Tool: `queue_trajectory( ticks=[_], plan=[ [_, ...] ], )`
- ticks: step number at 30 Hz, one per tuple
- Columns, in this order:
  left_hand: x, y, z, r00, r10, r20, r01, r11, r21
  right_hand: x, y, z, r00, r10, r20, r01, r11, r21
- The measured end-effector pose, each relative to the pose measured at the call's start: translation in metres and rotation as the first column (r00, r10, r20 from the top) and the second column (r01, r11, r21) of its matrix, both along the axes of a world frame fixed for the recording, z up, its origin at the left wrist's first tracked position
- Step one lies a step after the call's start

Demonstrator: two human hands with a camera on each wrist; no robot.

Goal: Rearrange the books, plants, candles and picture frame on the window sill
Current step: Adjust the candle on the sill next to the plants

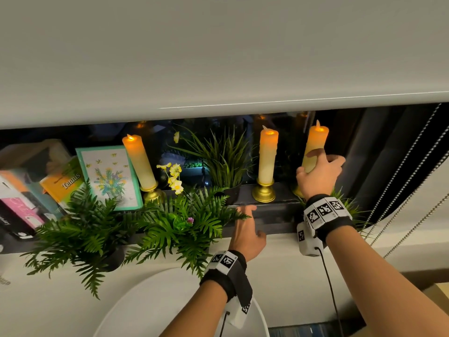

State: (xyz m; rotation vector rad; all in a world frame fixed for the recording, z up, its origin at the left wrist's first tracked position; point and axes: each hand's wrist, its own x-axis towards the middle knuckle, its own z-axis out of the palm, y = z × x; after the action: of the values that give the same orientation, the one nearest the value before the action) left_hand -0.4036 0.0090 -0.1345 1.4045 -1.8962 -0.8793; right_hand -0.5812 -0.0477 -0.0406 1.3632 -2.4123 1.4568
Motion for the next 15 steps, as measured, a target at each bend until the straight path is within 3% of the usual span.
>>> queue_trajectory(
  ticks=[9, 15],
  plan=[
    [0.016, -0.002, -0.008, 1.000, 0.027, 0.016, -0.027, 1.000, 0.006, -0.009, -0.014, -0.007, 0.979, 0.182, 0.091, -0.200, 0.948, 0.247],
    [0.021, -0.003, -0.013, 0.995, 0.056, 0.081, -0.054, 0.998, -0.022, -0.010, -0.009, -0.009, 0.966, 0.237, 0.101, -0.255, 0.939, 0.232]
  ],
)
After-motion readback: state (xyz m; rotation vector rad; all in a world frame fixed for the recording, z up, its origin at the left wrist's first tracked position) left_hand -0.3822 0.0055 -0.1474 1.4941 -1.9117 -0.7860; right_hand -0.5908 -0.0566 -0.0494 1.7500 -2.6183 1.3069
